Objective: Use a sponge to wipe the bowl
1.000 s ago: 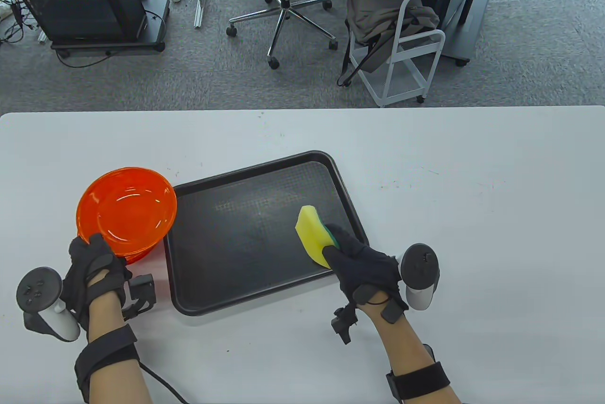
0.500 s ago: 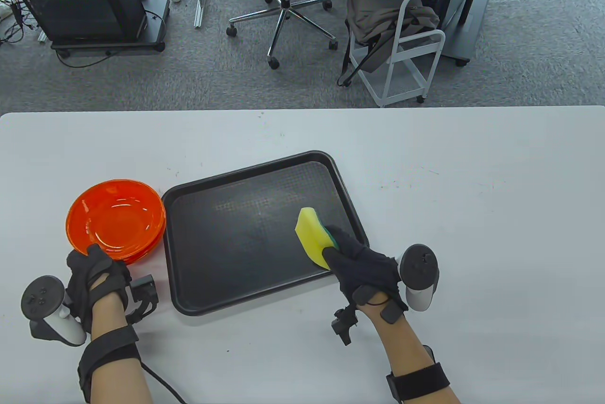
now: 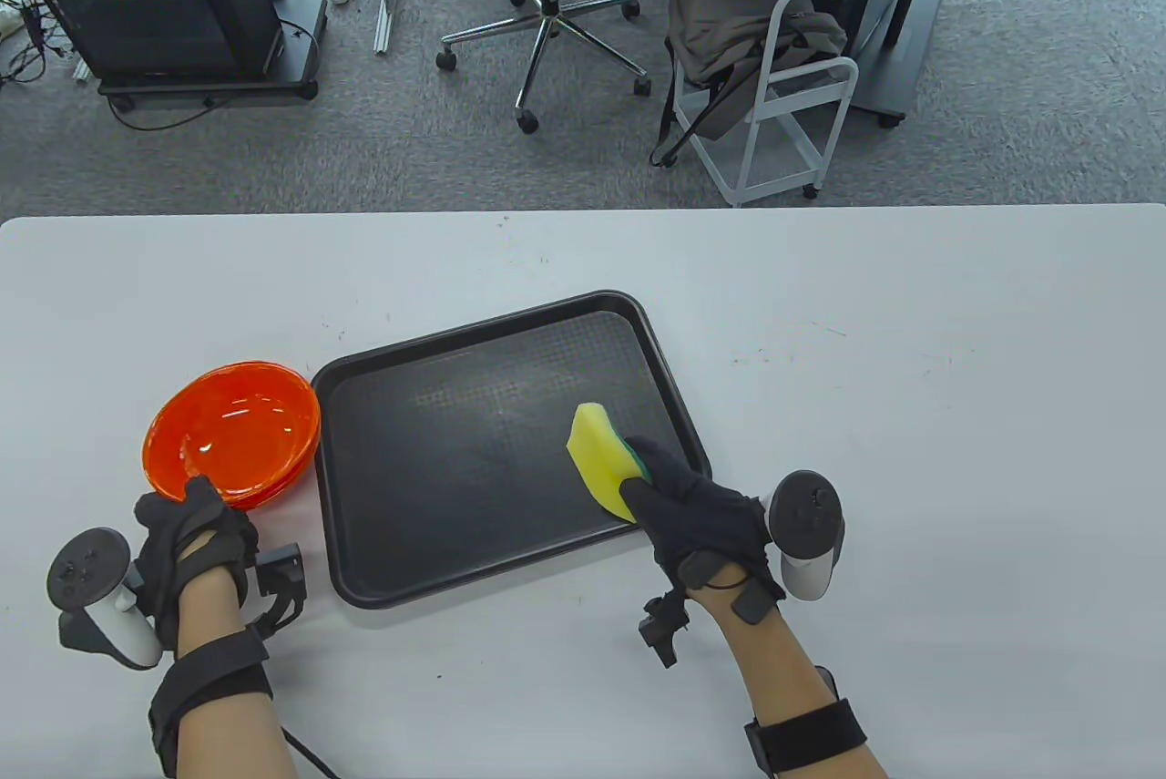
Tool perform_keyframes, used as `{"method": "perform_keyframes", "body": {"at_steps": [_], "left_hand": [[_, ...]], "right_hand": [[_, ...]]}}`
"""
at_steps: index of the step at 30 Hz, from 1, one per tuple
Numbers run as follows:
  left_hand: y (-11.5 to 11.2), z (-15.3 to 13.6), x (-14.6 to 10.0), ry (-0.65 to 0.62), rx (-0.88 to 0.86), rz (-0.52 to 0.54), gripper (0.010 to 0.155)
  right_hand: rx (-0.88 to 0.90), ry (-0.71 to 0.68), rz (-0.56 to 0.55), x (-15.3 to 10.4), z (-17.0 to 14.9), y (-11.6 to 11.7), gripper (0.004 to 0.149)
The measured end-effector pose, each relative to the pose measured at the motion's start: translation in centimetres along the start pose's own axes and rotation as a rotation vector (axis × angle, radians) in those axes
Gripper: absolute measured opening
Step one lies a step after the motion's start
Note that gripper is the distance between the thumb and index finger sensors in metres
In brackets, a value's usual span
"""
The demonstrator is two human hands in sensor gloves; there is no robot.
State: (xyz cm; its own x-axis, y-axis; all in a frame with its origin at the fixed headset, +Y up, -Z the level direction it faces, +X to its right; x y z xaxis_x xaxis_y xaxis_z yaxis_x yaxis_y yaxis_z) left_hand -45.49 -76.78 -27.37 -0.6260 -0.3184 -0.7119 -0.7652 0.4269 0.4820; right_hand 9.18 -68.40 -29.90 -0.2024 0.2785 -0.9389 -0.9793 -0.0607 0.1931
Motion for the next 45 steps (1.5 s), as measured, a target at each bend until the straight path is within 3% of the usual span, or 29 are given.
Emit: {"method": "perform_keyframes", "body": {"at_steps": [11,15,20,25,32,37,40,45], "left_hand": [[0.2,2.1,-0.7,-0.081,-0.013,-0.037,0.079],[-0.3,4.7,-1.7,-0.21,0.061,-0.031,0.079],[-3.3,8.7,-3.9,-0.45,0.257,-0.086,0.08],[-6.1,10.6,-6.0,-0.575,0.424,-0.146,0.073],[-9.6,12.6,-9.2,-0.78,0.584,-0.278,0.075],[-10.8,13.1,-10.4,-0.849,0.674,-0.259,0.081],[-11.4,12.8,-10.4,-0.837,0.658,-0.3,0.081],[-11.5,12.9,-10.4,-0.841,0.653,-0.31,0.08]], "right_hand": [[-0.007,-0.004,0.009,0.0,0.1,0.4,0.049],[-0.017,-0.003,0.014,0.0,0.1,0.3,0.049],[-0.02,-0.005,0.007,0.2,0.1,0.2,0.049],[-0.034,-0.003,0.011,0.1,0.1,0.1,0.049],[-0.053,-0.004,0.015,0.2,0.0,0.1,0.049],[-0.081,-0.01,0.023,0.2,0.0,0.1,0.049],[-0.124,-0.027,0.016,0.2,0.2,-0.1,0.049],[-0.378,-0.078,-0.011,0.4,1.3,-1.2,0.047]]}}
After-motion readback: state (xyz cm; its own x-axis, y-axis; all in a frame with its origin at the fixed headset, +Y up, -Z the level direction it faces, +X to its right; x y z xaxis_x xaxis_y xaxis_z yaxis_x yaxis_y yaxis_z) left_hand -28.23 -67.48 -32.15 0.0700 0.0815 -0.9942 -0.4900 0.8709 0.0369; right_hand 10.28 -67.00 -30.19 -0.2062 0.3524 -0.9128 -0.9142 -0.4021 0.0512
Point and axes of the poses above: the tracker on the back of each hand, its own z axis roughly to the thumb side, its own x axis roughly from the wrist to the fingertips, y = z × x, the point moved 5 cm from there along x, roughly from the wrist to the fingertips, and after that the axes turned 4 degrees about x, right-handed, at the moved point
